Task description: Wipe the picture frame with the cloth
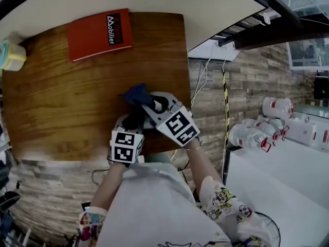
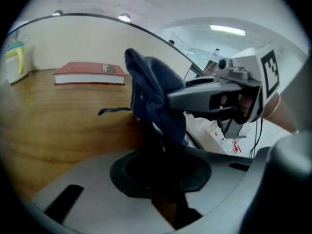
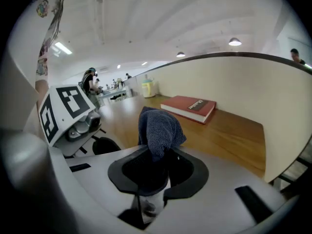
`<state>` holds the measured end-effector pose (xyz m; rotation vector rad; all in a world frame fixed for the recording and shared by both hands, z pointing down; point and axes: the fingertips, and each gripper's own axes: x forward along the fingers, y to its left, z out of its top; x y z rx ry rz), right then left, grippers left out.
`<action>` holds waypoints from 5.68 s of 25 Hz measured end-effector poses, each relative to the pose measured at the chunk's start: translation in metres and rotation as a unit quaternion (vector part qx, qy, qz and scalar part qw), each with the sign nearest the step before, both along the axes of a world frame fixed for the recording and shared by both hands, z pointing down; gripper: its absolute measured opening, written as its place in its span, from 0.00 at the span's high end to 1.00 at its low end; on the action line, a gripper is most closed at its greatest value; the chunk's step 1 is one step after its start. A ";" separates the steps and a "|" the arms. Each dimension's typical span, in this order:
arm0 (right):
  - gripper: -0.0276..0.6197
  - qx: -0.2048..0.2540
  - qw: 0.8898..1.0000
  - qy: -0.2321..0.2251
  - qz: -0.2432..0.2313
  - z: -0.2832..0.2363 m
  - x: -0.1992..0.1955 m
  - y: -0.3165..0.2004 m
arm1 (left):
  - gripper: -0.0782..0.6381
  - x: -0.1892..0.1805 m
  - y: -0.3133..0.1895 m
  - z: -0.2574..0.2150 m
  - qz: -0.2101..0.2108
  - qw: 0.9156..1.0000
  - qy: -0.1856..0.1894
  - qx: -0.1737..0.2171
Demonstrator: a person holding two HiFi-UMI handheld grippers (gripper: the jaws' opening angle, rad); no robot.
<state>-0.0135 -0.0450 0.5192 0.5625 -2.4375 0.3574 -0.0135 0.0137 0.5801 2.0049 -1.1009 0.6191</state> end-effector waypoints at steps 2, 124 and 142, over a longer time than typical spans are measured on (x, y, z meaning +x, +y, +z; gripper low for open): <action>0.85 -0.005 0.999 0.021 -0.032 0.011 -0.006 0.002 | 0.78 0.000 0.001 -0.001 -0.001 1.000 0.000 -0.002; 0.85 -0.099 0.970 0.112 0.194 0.038 0.112 0.050 | 0.78 -0.003 0.002 0.006 -0.038 0.999 0.005 -0.038; 0.85 -0.115 0.960 0.068 0.246 0.026 0.131 0.056 | 0.78 -0.002 0.002 0.005 -0.036 0.999 0.009 -0.039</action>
